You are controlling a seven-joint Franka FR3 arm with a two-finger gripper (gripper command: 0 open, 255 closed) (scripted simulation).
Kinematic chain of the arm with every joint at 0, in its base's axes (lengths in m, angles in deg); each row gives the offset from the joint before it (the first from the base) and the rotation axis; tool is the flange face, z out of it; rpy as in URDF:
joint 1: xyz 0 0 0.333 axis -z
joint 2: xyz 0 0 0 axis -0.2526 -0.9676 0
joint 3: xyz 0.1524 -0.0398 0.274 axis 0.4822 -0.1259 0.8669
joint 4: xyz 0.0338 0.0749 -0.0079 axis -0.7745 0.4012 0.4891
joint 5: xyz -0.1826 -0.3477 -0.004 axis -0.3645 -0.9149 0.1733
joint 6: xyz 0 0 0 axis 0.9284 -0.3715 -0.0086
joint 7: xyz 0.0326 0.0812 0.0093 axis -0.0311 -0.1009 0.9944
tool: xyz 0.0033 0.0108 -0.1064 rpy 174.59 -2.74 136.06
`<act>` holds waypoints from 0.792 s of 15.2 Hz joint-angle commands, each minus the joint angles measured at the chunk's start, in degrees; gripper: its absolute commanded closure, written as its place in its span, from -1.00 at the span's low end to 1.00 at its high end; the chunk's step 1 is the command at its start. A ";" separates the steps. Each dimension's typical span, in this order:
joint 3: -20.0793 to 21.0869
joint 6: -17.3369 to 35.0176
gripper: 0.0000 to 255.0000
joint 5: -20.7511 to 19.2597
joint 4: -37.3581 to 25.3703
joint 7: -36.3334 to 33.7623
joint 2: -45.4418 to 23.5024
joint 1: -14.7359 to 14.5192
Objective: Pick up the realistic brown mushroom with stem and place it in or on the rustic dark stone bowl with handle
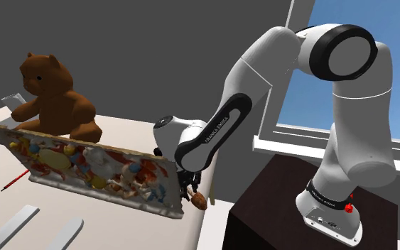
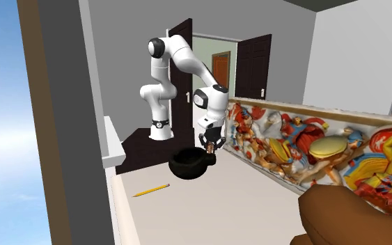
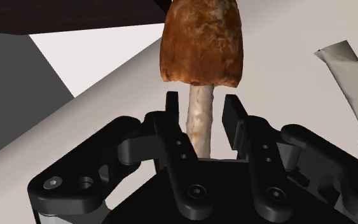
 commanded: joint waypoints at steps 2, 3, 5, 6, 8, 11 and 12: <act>-0.03 -0.10 1.00 -0.09 0.20 -0.05 -0.48 -0.09; -0.05 -0.35 1.00 -0.11 -0.11 -0.04 -0.54 -0.09; -0.04 -0.51 1.00 -0.12 -0.37 -0.09 -0.64 -0.13; -0.04 -0.44 1.00 -0.12 -0.31 -0.09 -0.65 -0.14; 0.00 -0.27 1.00 -0.07 0.10 -0.04 -0.41 -0.07; 0.33 -2.15 1.00 0.54 0.04 0.25 1.46 0.19; 0.44 -2.78 1.00 0.74 0.00 0.34 2.07 0.27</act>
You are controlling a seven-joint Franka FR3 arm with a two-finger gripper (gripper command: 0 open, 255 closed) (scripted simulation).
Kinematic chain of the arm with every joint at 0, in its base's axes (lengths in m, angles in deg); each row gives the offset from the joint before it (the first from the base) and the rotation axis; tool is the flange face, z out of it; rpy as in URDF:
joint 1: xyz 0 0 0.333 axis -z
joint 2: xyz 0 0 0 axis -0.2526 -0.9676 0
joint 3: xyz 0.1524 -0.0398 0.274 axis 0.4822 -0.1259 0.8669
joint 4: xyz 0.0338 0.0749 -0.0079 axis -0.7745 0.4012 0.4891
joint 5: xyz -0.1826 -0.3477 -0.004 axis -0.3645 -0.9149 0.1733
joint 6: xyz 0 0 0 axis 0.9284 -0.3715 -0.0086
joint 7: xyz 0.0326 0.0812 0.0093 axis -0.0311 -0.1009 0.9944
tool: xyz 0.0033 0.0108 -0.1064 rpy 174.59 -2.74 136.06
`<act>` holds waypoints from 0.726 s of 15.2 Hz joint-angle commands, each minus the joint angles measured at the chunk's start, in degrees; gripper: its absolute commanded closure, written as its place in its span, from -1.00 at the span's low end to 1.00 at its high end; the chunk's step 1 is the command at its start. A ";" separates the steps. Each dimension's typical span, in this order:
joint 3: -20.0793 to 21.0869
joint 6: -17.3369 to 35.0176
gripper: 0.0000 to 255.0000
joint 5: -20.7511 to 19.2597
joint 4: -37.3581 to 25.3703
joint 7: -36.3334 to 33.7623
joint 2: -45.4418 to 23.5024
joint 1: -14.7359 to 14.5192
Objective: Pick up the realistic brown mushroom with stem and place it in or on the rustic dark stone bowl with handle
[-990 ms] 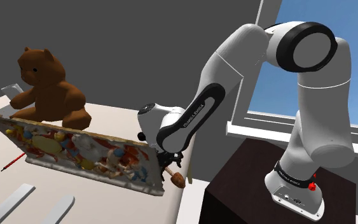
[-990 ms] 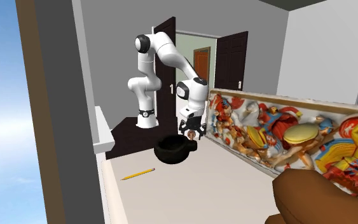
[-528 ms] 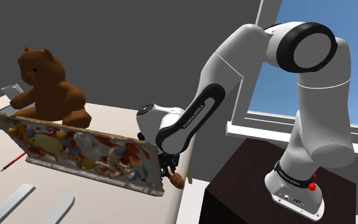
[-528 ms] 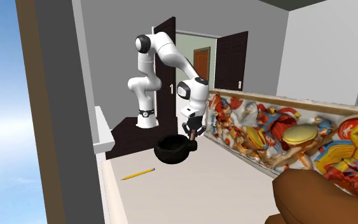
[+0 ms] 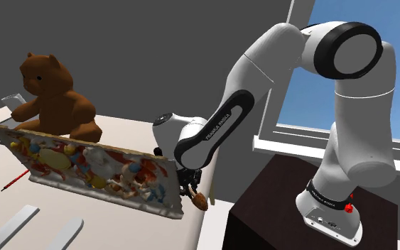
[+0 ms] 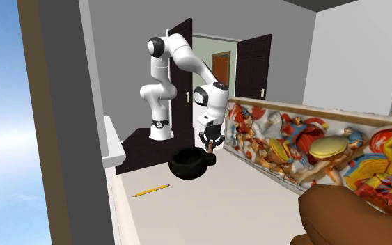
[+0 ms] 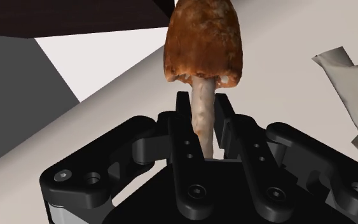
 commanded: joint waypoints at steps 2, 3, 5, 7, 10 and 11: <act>0.30 -1.96 1.00 0.61 -0.14 0.33 1.86 0.27; 0.39 -2.60 1.00 0.80 -0.23 0.42 2.45 0.34; 0.55 -3.92 1.00 1.18 -0.43 0.59 3.60 0.48; 0.70 -5.24 1.00 1.54 -0.69 0.76 4.71 0.60; 0.89 -7.26 1.00 2.06 -1.16 1.00 6.32 0.78; 0.94 -7.94 1.00 2.22 -1.35 1.08 6.84 0.83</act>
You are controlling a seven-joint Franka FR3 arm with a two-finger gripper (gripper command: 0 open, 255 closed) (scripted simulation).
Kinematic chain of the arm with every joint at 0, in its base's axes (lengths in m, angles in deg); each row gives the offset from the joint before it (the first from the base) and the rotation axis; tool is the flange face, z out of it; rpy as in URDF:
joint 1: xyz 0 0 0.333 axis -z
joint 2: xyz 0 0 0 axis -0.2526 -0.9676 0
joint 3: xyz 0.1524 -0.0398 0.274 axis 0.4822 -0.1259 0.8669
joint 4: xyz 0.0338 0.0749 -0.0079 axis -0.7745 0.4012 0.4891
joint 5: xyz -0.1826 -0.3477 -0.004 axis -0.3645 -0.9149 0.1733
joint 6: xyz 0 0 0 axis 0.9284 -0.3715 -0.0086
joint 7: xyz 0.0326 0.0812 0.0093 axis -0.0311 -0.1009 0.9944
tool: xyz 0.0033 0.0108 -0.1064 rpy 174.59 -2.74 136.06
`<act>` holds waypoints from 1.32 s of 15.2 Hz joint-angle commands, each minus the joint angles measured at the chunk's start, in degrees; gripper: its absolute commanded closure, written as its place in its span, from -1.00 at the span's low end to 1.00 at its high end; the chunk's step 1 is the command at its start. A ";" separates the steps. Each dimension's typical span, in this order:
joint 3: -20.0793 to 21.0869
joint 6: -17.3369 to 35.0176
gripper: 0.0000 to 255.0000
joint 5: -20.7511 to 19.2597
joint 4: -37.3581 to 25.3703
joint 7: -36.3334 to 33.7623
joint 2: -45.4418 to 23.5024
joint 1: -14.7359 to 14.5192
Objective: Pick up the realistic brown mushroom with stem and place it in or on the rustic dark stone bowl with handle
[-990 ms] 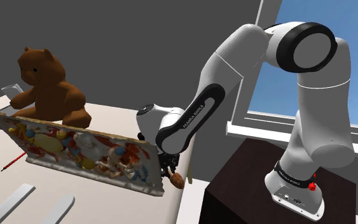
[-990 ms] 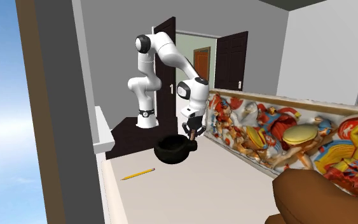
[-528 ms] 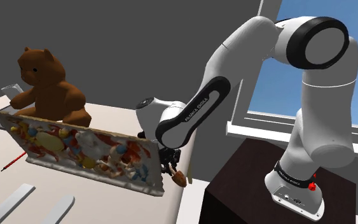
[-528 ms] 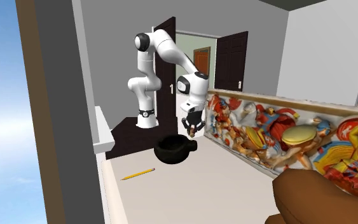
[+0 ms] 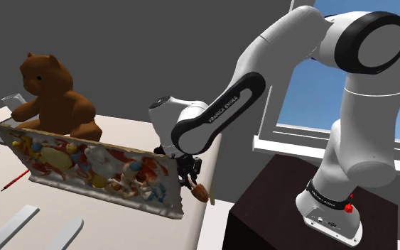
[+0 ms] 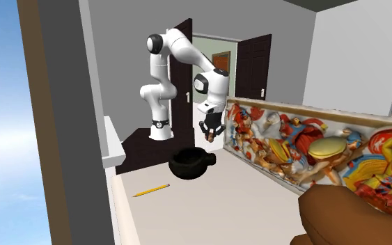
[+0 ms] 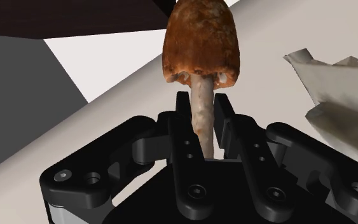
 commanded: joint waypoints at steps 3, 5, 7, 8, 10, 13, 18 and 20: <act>0.21 -2.77 1.00 0.68 -0.64 0.33 2.20 0.23; 0.28 -4.16 1.00 0.98 -1.12 0.46 3.14 0.32; 0.35 -5.56 1.00 1.25 -1.65 0.58 4.05 0.40; 0.38 -6.27 1.00 1.38 -1.94 0.63 4.49 0.43; 0.42 -7.68 1.00 1.63 -2.54 0.73 5.33 0.50; 0.47 -9.81 1.00 1.98 -3.54 0.86 6.51 0.60; 0.51 -13.00 1.00 2.42 -5.21 1.02 8.10 0.72; -0.56 -13.84 1.00 1.25 -8.15 2.62 5.79 1.76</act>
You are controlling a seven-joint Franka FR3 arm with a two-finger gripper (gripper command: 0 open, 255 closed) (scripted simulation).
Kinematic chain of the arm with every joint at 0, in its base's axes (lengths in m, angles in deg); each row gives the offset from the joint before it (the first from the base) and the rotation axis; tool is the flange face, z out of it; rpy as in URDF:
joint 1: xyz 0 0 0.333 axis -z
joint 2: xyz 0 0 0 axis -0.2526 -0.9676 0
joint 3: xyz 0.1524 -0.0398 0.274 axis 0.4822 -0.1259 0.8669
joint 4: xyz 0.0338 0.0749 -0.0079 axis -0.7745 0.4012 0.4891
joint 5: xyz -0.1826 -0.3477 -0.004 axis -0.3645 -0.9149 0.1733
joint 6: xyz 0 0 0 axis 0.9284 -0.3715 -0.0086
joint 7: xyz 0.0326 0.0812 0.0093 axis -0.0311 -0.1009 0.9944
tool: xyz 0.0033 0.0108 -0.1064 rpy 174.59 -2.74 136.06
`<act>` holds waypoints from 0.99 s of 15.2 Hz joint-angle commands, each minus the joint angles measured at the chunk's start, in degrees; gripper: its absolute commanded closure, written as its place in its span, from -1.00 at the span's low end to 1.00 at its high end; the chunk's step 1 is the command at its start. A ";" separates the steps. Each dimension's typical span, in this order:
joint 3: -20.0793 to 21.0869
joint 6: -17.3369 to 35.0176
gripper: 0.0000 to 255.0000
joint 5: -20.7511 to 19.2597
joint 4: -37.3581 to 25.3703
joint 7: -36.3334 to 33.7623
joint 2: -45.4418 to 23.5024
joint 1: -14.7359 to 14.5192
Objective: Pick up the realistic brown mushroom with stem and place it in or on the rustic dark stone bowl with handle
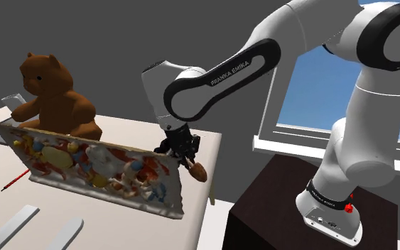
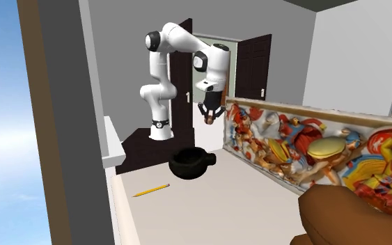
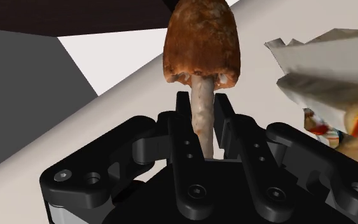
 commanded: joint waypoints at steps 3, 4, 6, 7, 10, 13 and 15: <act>-1.90 -1.92 1.00 -2.03 -6.04 2.97 -4.46 1.84; -2.38 -2.47 1.00 -2.53 -7.85 3.73 -5.78 2.28; -3.28 -3.70 1.00 -3.49 -11.70 5.23 -8.53 3.12; -3.72 -4.37 1.00 -3.95 -13.76 5.97 -9.98 3.52; -4.95 -6.66 1.00 -5.21 -20.56 8.17 -14.61 4.60; -6.07 -9.47 1.00 -6.35 -28.48 10.35 -19.79 5.52; -6.78 -11.73 1.00 -7.03 -34.59 11.81 -23.66 6.02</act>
